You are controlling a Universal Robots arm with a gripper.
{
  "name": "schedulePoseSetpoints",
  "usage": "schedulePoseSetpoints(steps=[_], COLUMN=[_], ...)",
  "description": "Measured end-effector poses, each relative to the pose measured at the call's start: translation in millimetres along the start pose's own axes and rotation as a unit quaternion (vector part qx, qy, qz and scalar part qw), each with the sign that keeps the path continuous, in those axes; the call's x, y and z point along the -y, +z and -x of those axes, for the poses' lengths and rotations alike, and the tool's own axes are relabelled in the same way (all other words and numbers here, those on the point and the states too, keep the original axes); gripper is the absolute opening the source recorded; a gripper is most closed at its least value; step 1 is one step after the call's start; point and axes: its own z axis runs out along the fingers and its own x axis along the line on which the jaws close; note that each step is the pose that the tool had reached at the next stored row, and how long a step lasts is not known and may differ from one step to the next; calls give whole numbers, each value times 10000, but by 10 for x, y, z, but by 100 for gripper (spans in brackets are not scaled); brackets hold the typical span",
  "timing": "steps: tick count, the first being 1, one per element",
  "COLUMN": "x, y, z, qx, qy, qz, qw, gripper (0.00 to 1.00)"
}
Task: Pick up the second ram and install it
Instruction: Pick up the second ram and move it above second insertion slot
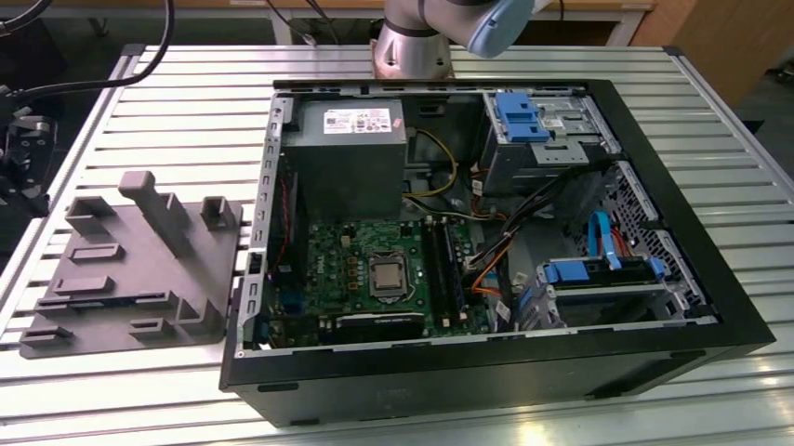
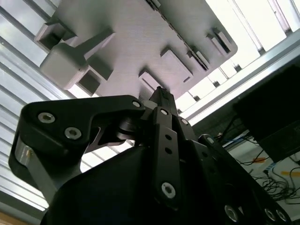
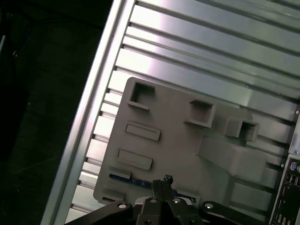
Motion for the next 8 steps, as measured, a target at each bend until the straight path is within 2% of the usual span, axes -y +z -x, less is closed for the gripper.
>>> schedulePoseSetpoints(steps=[4,8], x=[0,0], y=[0,0], z=[0,0], qx=[-14,-26], qy=[-302,-587], qz=[7,14], qw=[9995,9983], gripper=[11,11])
